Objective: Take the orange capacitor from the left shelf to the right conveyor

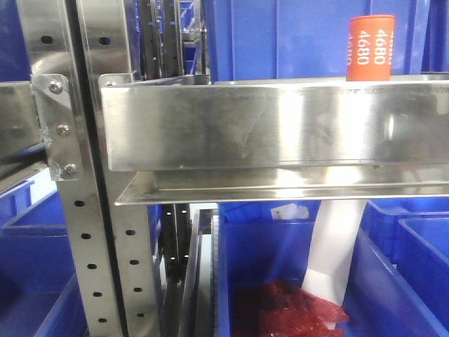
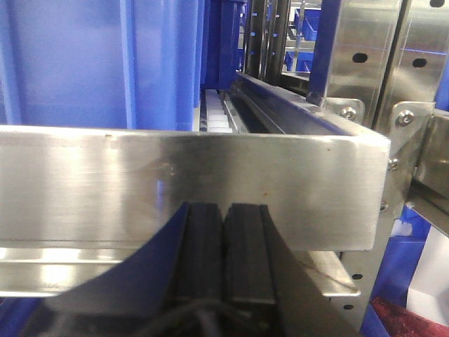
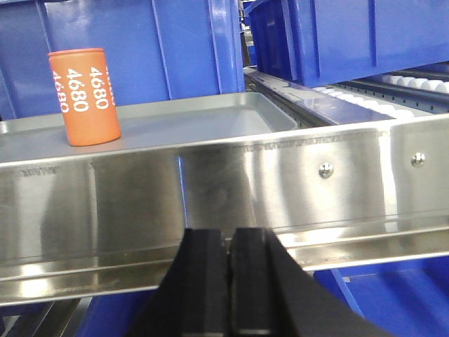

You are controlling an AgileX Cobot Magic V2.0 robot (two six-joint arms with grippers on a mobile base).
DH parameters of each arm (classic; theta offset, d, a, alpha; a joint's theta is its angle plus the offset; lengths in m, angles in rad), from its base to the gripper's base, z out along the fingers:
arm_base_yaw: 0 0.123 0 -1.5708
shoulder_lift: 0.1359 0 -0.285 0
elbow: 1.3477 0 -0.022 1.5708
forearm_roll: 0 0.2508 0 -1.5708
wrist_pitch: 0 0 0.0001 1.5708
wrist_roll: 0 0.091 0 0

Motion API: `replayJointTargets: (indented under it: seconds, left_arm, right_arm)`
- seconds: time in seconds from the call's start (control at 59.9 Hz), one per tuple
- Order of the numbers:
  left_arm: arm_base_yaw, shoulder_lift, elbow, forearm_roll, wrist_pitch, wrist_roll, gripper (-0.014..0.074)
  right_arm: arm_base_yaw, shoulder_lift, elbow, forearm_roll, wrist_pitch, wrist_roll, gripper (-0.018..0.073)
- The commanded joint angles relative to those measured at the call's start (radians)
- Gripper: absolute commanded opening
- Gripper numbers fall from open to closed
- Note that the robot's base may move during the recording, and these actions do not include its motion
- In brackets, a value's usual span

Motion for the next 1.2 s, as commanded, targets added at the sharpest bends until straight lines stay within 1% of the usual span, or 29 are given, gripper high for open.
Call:
replayJointTargets:
  seconds: [0.0,0.835,0.968,1.118,1.185]
  left_arm:
    - [-0.005,-0.012,-0.003,-0.002,-0.091,-0.002,-0.0127]
    - [-0.005,-0.012,-0.003,-0.002,-0.091,-0.002,-0.0127]
    - [-0.005,-0.012,-0.003,-0.002,-0.091,-0.002,-0.0127]
    - [-0.005,-0.012,-0.003,-0.002,-0.091,-0.002,-0.0127]
    - [-0.005,-0.012,-0.003,-0.002,-0.091,-0.002,-0.0127]
  right_arm:
    - [0.003,-0.014,-0.004,0.002,-0.085,-0.01,0.0055]
    - [0.003,-0.014,-0.004,0.002,-0.1,-0.01,0.0055]
    - [0.003,-0.014,-0.004,0.002,-0.145,-0.01,0.0055]
    - [0.003,-0.014,-0.01,0.002,-0.251,-0.01,0.0055]
    - [0.003,-0.014,-0.035,0.001,-0.25,-0.01,0.0055]
